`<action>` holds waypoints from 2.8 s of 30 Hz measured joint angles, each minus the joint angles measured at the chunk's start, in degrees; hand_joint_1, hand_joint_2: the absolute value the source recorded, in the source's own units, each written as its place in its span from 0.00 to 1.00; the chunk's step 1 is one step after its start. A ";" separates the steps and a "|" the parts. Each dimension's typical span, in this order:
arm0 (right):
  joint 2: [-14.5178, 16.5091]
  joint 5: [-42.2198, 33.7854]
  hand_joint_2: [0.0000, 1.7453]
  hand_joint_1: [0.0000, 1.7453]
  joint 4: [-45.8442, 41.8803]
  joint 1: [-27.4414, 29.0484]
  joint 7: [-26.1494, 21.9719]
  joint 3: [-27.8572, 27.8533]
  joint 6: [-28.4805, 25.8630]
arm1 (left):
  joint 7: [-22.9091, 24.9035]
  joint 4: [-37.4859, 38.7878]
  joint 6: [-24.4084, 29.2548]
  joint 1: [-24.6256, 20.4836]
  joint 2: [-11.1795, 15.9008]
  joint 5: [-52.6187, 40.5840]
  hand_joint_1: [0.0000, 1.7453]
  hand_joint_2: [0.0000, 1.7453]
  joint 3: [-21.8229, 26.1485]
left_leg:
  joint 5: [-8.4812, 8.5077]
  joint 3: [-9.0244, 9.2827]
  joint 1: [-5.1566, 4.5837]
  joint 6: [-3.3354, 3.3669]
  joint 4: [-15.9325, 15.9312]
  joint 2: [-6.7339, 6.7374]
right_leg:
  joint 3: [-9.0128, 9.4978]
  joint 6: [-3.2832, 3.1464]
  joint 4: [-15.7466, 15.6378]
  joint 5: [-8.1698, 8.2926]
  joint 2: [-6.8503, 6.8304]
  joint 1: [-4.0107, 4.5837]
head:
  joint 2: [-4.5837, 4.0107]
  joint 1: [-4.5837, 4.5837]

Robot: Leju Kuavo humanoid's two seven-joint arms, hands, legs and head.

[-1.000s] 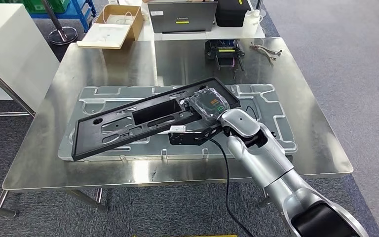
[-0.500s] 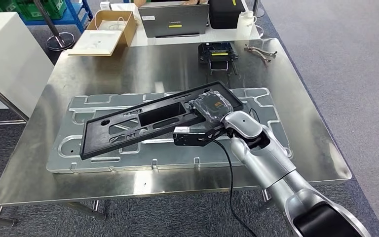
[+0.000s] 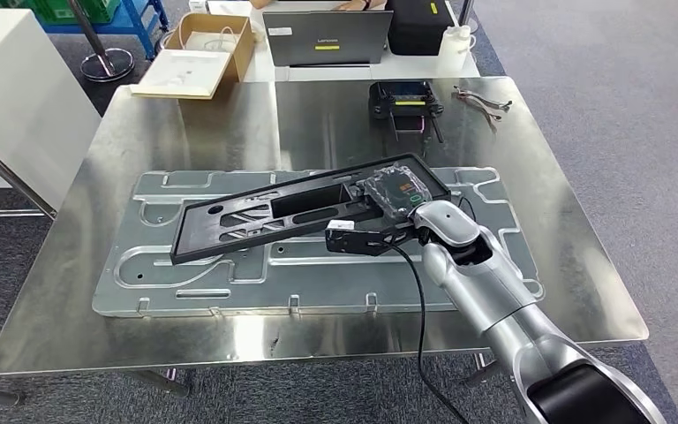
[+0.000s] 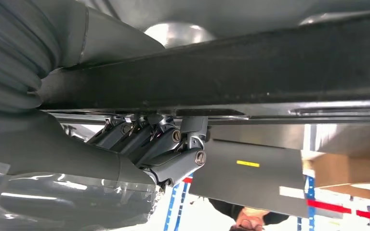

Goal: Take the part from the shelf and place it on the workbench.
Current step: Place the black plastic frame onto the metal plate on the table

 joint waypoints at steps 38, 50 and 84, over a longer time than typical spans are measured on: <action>3.39 -3.84 0.00 0.00 -9.11 -0.56 -2.74 0.34 2.86 | -0.21 0.00 0.17 0.09 -0.18 0.44 0.00 0.00 0.00 | 0.43 1.16 -0.21 0.63 -1.26 0.42 | 0.87 0.87 -0.51 -2.94 0.07 -0.16 | 0.00 -0.01; 3.79 -4.83 0.00 0.00 -15.23 -1.49 -2.62 2.47 3.54 | -0.40 0.00 -0.19 0.22 -0.34 0.27 0.00 0.00 0.00 | 0.66 -0.10 -0.35 -1.24 -0.10 0.20 | 5.48 -1.10 -6.92 0.31 -0.08 0.24 | 0.00 -0.01; 3.15 -4.96 0.00 0.00 -15.81 -1.78 -1.77 3.52 3.49 | -0.52 0.00 -0.78 0.97 0.11 0.93 0.00 0.00 0.00 | -2.75 -5.32 -0.43 -2.15 5.62 0.36 | 7.82 -2.39 -9.43 0.29 -0.94 0.21 | 0.00 -0.01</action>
